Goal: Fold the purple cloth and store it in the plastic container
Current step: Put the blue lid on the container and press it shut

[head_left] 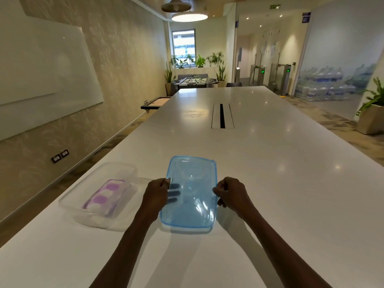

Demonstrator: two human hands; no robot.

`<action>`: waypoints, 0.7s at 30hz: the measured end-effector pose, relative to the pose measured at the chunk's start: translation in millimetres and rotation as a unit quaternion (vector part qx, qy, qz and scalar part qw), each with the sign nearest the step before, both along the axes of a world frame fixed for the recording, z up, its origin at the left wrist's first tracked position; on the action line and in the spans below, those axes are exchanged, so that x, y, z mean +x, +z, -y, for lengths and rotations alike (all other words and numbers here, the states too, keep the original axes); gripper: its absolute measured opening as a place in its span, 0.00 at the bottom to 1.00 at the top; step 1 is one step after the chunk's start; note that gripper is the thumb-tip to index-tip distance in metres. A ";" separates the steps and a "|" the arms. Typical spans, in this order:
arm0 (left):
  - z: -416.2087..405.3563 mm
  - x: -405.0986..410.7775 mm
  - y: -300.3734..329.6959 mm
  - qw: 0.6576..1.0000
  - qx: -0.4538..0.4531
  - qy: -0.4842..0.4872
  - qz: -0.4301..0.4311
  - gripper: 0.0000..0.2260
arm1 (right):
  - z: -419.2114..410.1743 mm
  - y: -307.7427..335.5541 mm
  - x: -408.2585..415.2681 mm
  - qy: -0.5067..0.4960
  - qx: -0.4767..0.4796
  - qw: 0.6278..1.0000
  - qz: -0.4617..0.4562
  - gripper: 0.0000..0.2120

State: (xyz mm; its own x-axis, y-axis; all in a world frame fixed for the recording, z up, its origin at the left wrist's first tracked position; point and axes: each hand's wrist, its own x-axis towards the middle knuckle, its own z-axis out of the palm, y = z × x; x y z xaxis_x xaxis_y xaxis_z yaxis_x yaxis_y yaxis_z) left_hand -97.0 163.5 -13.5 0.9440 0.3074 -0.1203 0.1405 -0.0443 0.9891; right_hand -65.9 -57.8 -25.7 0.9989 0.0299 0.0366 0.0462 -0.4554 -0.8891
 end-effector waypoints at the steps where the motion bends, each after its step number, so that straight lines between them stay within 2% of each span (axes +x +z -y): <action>1: 3.7 1.4 2.6 1.000 -0.016 -0.002 0.012 0.10 | 4.7 3.8 -1.3 -0.002 0.026 1.000 -0.001 0.05; 8: 23.8 12.1 18.9 0.995 -0.033 -0.010 0.094 0.13 | 29.1 27.8 -3.7 0.007 0.179 0.984 -0.018 0.06; 12: 33.3 12.0 33.1 0.986 0.007 -0.019 0.166 0.12 | 36.5 37.8 -1.3 -0.020 0.161 0.987 -0.015 0.13; 14: 37.0 9.8 39.1 0.976 0.045 -0.026 0.211 0.12 | 38.3 42.5 -1.0 -0.009 0.183 0.982 -0.051 0.15; 18: 37.0 6.4 44.3 0.951 0.158 -0.004 0.264 0.11 | 35.3 48.3 -1.3 0.042 0.320 0.935 -0.147 0.18; 21: 31.9 5.1 42.3 0.945 0.176 -0.003 0.277 0.11 | 34.6 47.9 -0.4 0.058 0.413 0.887 -0.196 0.19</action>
